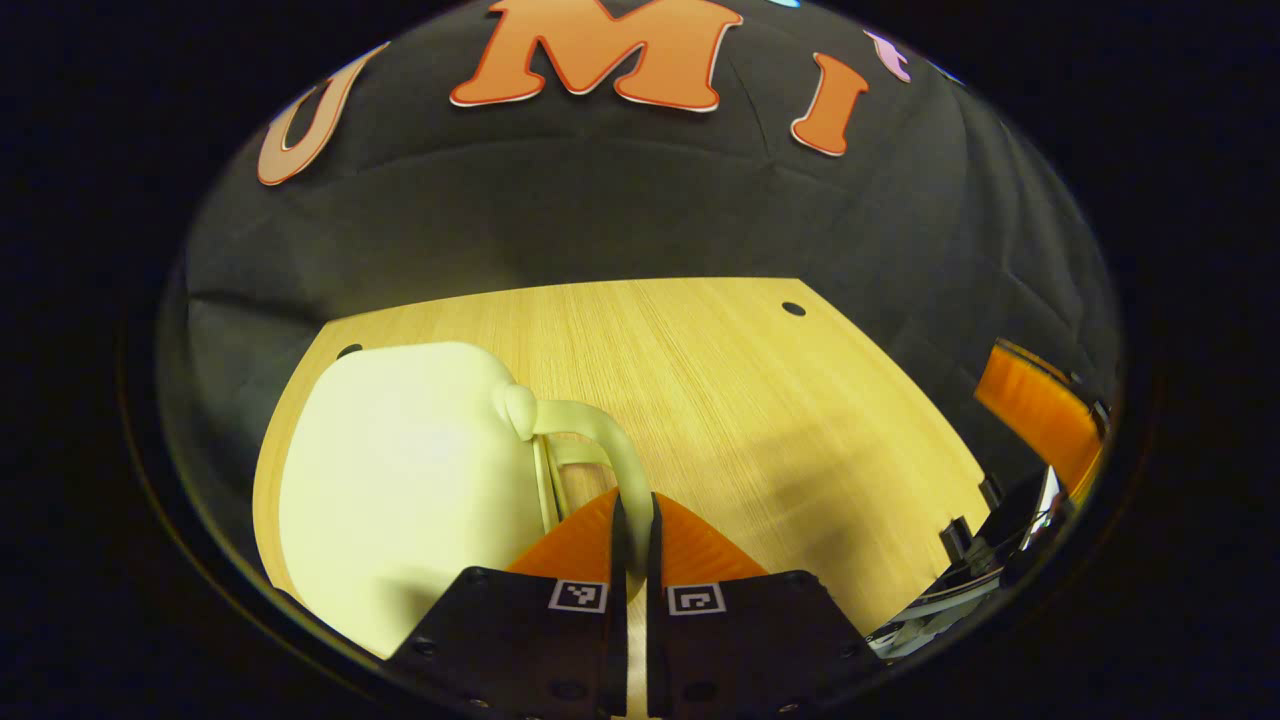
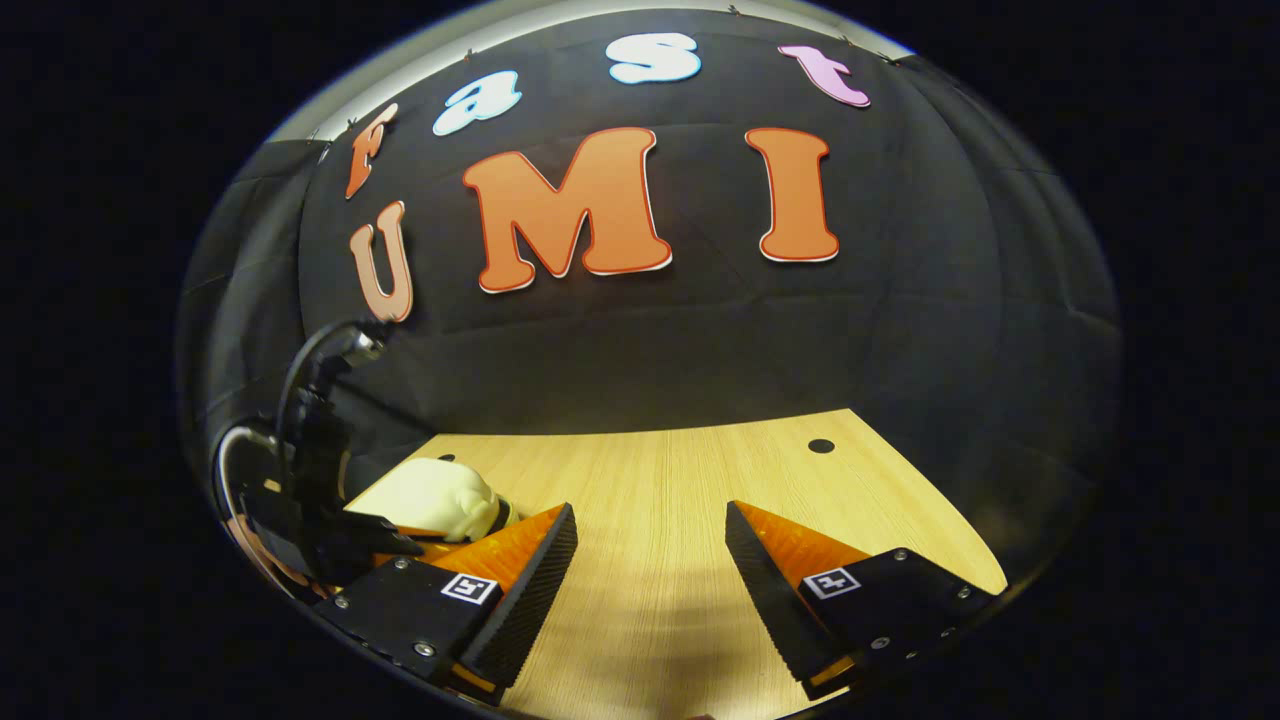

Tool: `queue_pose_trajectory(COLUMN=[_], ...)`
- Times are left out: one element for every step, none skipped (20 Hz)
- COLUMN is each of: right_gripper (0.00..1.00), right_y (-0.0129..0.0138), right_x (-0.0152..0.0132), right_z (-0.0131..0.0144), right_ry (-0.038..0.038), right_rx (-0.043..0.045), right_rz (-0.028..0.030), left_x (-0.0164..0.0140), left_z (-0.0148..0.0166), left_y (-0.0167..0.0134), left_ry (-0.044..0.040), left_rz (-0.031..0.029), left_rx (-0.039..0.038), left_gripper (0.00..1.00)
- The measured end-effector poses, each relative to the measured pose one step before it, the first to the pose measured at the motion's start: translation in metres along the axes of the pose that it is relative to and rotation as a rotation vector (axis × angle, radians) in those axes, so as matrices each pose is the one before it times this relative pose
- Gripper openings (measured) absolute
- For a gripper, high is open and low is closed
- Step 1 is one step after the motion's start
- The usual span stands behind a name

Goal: First open the suitcase, pack the skin care products into it, and then close the suitcase.

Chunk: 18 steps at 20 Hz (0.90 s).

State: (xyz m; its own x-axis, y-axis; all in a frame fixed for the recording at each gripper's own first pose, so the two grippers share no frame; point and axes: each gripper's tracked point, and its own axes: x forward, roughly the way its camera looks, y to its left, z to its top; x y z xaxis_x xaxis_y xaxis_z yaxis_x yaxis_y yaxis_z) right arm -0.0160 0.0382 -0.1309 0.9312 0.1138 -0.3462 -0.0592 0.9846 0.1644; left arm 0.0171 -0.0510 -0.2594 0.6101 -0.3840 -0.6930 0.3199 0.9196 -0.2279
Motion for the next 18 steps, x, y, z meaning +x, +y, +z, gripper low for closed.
queue_pose_trajectory(right_gripper=[0.95, 0.95, 0.95, 0.96, 0.95, 0.95, 0.95, 0.96, 0.95, 0.95, 0.95, 0.95, 0.95, 0.95, 0.95, 0.95, 0.95, 0.95], right_y=[-0.00255, -0.00094, -0.00128, -0.00154, -0.00195, -0.00217, -0.00207, -0.00102, -0.00093, -0.00107, -0.00086, -0.00018, 0.00064, 0.00088, -0.00008, -0.00013, 0.00181, 0.00278], right_x=[0.00064, 0.00052, -0.00001, -0.00018, 0.00079, 0.00118, 0.00718, -0.00045, -0.00009, 0.00004, 0.00256, 0.00192, 0.00207, 0.00142, 0.00072, 0.00167, -0.00033, -0.00023], right_z=[0.00020, 0.00134, 0.00355, 0.00309, 0.00377, 0.00321, 0.00158, 0.00452, 0.00577, 0.00833, 0.01029, 0.01176, 0.01313, 0.00940, 0.00703, 0.00547, 0.00489, 0.00317], right_ry=[-0.00075, -0.00214, -0.00838, -0.01106, -0.01436, -0.00978, -0.00959, -0.01101, -0.01661, -0.02443, -0.02979, -0.03475, -0.03561, -0.03257, -0.02378, -0.02142, -0.01734, -0.00905], right_rx=[-0.01169, -0.00819, -0.00639, -0.00595, -0.00858, -0.00873, -0.00587, -0.00438, -0.00395, -0.00507, -0.00714, -0.00977, -0.01236, -0.01540, -0.01628, -0.01466, -0.01057, -0.00451], right_rz=[-0.00596, 0.00179, 0.00061, 0.00066, -0.00370, -0.00394, -0.00241, -0.00180, 0.00092, 0.00078, -0.00099, -0.00315, -0.00350, -0.00075, -0.00370, -0.00301, 0.00156, 0.00761], left_x=[0.00359, 0.00282, -0.00034, -0.00308, -0.00335, -0.00532, -0.00561, -0.00781, -0.00756, -0.00719, -0.00684, -0.00616, -0.00470, -0.00132, -0.01009, -0.00588, -0.00779, -0.00509], left_z=[-0.00509, -0.00653, 0.00113, 0.00683, 0.00663, 0.01028, 0.01316, 0.01602, 0.01728, 0.02096, 0.02295, 0.02129, 0.01474, 0.01125, 0.00584, 0.00833, 0.01092, 0.01048], left_y=[-0.00306, -0.00334, -0.00714, -0.00274, -0.00415, -0.00286, 0.00006, -0.00099, 0.00037, 0.00256, 0.00120, 0.00265, 0.00574, 0.00111, 0.00002, 0.00186, 0.00639, 0.00126], left_ry=[0.01006, 0.01290, -0.00382, -0.02536, -0.03647, -0.04016, -0.04183, -0.04708, -0.05402, -0.06034, -0.06852, -0.07390, -0.06568, -0.02522, -0.01747, -0.02841, -0.03164, -0.03846], left_rz=[0.01397, 0.00567, -0.02031, -0.00364, -0.00026, 0.00176, 0.01328, 0.00818, 0.00942, 0.01477, 0.01528, 0.01931, 0.01833, 0.01807, 0.02240, 0.02220, 0.02143, 0.02168], left_rx=[0.01208, -0.00273, -0.02130, -0.01472, -0.00104, 0.00655, 0.00845, 0.00203, -0.00396, -0.00392, 0.00119, 0.00790, 0.01531, 0.02364, 0.01200, 0.00247, -0.00409, -0.00387], left_gripper=[0.08, 0.11, 0.16, 0.24, 0.26, 0.33, 0.44, 0.51, 0.63, 0.65, 0.77, 0.83, 0.94, 0.98, 0.98, 0.98, 0.99, 0.98])
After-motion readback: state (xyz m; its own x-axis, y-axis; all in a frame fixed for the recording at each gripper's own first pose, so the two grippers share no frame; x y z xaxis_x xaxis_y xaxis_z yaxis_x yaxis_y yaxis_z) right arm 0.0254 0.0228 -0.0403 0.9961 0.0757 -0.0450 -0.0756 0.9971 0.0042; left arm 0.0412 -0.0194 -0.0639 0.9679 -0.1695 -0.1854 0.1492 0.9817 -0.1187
